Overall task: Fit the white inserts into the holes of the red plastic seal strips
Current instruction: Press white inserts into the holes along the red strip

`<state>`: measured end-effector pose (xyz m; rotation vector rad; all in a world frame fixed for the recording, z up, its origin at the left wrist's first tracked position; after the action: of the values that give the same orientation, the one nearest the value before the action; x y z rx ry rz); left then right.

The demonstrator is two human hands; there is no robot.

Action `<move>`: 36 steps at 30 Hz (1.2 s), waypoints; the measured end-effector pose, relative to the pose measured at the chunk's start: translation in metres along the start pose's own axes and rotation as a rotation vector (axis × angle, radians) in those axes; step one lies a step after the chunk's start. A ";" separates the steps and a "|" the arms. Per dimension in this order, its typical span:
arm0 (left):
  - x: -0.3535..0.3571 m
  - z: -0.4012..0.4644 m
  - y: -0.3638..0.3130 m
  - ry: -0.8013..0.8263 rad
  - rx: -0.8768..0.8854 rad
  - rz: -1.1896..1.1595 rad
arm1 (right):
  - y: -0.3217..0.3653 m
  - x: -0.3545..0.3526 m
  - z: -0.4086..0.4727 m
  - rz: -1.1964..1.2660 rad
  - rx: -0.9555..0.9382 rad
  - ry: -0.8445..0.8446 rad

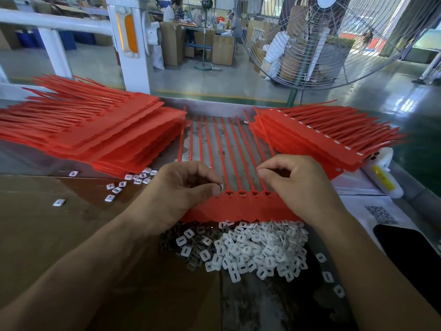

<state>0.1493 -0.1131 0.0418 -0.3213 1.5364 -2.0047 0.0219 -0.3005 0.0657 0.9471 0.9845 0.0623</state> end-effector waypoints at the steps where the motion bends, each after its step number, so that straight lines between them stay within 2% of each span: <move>1: 0.000 0.000 0.001 -0.014 -0.008 -0.028 | 0.007 0.006 -0.004 0.090 -0.024 0.044; 5: -0.001 -0.001 0.001 -0.071 -0.035 -0.124 | 0.035 0.025 -0.023 0.252 -0.197 0.147; 8: -0.002 -0.001 0.002 -0.092 -0.044 -0.139 | 0.043 0.033 -0.027 0.167 -0.272 0.137; 16: 0.000 -0.001 0.002 -0.033 -0.013 -0.044 | 0.051 0.036 -0.031 -0.051 -0.313 0.096; 21: 0.002 -0.001 0.004 -0.032 -0.028 -0.046 | 0.050 0.035 -0.031 0.002 -0.295 0.134; 28: 0.003 0.000 0.006 -0.074 -0.039 -0.113 | 0.042 0.044 -0.031 0.187 -0.161 0.213; 33: 0.002 -0.001 0.004 -0.049 0.011 -0.045 | 0.013 0.014 -0.007 0.121 0.040 0.031; 36: 0.000 -0.001 0.006 -0.028 0.030 -0.011 | -0.018 -0.011 0.005 -0.023 0.191 -0.080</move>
<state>0.1500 -0.1132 0.0358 -0.3450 1.4899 -2.0213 0.0134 -0.3194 0.0616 1.1047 0.9382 -0.0896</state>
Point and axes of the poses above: each hand's wrist, its own z-axis towards the middle knuckle, its own x-axis out of the palm, y = z × x, the point moved 6 cm from there along z, towards the middle knuckle, and after that the axes turned 10 degrees about x, right-handed, at the moved point
